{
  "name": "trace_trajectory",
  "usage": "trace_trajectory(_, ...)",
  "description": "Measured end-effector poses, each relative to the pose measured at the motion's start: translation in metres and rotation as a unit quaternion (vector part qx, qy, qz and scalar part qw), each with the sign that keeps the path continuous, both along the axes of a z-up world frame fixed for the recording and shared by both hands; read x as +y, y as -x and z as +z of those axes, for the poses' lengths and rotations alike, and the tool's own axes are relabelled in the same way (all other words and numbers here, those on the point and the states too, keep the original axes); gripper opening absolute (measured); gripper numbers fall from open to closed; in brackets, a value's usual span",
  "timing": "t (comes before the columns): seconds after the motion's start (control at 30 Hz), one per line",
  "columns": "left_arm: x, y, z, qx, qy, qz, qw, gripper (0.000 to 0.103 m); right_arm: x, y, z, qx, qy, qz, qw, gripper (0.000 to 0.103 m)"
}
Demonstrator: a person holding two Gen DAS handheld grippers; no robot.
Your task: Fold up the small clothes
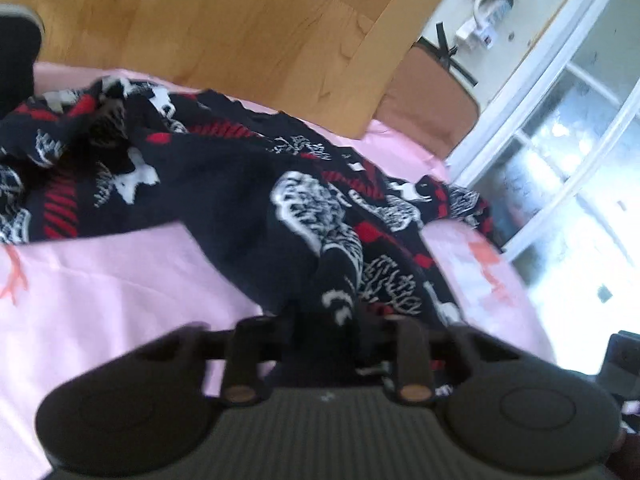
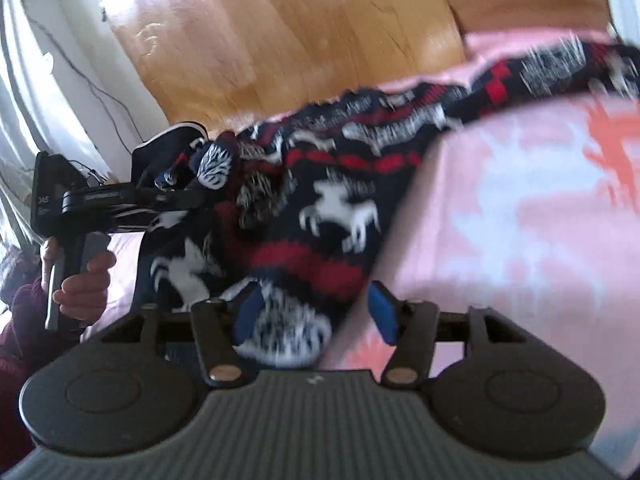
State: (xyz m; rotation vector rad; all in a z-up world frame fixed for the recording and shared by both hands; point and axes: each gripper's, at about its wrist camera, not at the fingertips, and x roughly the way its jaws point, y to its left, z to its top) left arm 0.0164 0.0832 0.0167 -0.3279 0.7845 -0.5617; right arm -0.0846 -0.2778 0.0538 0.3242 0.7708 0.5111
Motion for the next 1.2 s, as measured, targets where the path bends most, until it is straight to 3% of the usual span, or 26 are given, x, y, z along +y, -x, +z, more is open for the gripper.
trace_trajectory(0.1, 0.008, 0.021, 0.015, -0.015, -0.004, 0.004, 0.9999, 0.019, 0.011, 0.015, -0.006, -0.008, -0.014, 0.017, 1.0, 0.064)
trace_trajectory(0.13, 0.013, 0.031, 0.023, -0.028, -0.012, 0.007, 0.9995, 0.019, 0.019, 0.017, -0.007, -0.01, -0.023, 0.027, 0.999, 0.057)
trace_trajectory(0.17, 0.02, 0.042, 0.031, -0.038, -0.02, 0.01, 0.999, 0.019, 0.025, 0.019, -0.009, -0.01, -0.03, 0.036, 0.999, 0.037)
trace_trajectory(0.2, 0.027, 0.051, 0.038, -0.044, -0.03, 0.014, 0.9985, 0.018, 0.031, 0.017, -0.011, -0.008, -0.031, 0.043, 0.999, 0.026)
trace_trajectory(0.23, 0.035, 0.062, 0.044, -0.044, -0.04, 0.019, 0.9981, 0.017, 0.036, 0.015, -0.011, -0.007, -0.024, 0.049, 0.999, 0.016)
trace_trajectory(0.27, 0.042, 0.073, 0.048, -0.038, -0.052, 0.025, 0.9976, 0.017, 0.037, 0.013, -0.009, -0.006, -0.016, 0.052, 0.999, 0.015)
trace_trajectory(0.33, 0.054, 0.095, 0.052, -0.014, -0.08, 0.035, 0.9961, 0.016, 0.026, 0.01, 0.004, -0.019, -0.011, 0.053, 0.998, 0.014)
trace_trajectory(0.47, 0.057, 0.127, 0.037, 0.032, -0.08, 0.019, 0.9961, 0.017, -0.008, 0.012, 0.044, -0.055, 0.002, 0.061, 0.997, 0.015)
trace_trajectory(0.5, 0.054, 0.132, 0.033, 0.027, -0.098, 0.018, 0.9946, 0.02, -0.008, 0.011, 0.047, -0.057, 0.026, 0.068, 0.996, 0.015)
trace_trajectory(0.53, 0.053, 0.133, 0.031, 0.018, -0.111, 0.024, 0.9933, 0.03, -0.006, 0.01, 0.048, -0.054, 0.062, 0.081, 0.993, 0.019)
trace_trajectory(0.6, 0.07, 0.134, 0.03, 0.008, -0.108, 0.059, 0.9924, 0.041, 0.001, 0.003, 0.048, -0.05, 0.133, 0.101, 0.985, 0.033)
trace_trajectory(0.63, 0.082, 0.131, 0.031, 0.005, -0.094, 0.082, 0.9922, 0.041, 0.001, -0.002, 0.05, -0.053, 0.163, 0.092, 0.981, 0.049)
trace_trajectory(0.7, 0.104, 0.128, 0.031, -0.002, -0.081, 0.123, 0.9891, 0.041, -0.005, -0.012, 0.06, -0.064, 0.175, 0.069, 0.98, 0.052)
trace_trajectory(0.8, 0.129, 0.119, 0.028, -0.006, -0.071, 0.186, 0.9799, 0.041, 0.011, -0.032, 0.085, -0.103, 0.148, 0.077, 0.981, 0.052)
trace_trajectory(0.93, 0.15, 0.115, 0.015, -0.001, -0.034, 0.218, 0.9754, 0.041, 0.093, -0.052, 0.099, -0.156, 0.126, 0.177, 0.964, 0.051)
trace_trajectory(1.03, 0.156, 0.124, 0.009, -0.008, -0.029, 0.221, 0.9749, 0.042, 0.178, -0.07, 0.098, -0.17, 0.12, 0.259, 0.943, 0.05)
trace_trajectory(1.2, 0.18, 0.151, 0.01, -0.033, -0.008, 0.243, 0.9695, 0.046, 0.319, -0.119, 0.054, -0.142, 0.186, 0.336, 0.912, 0.054)
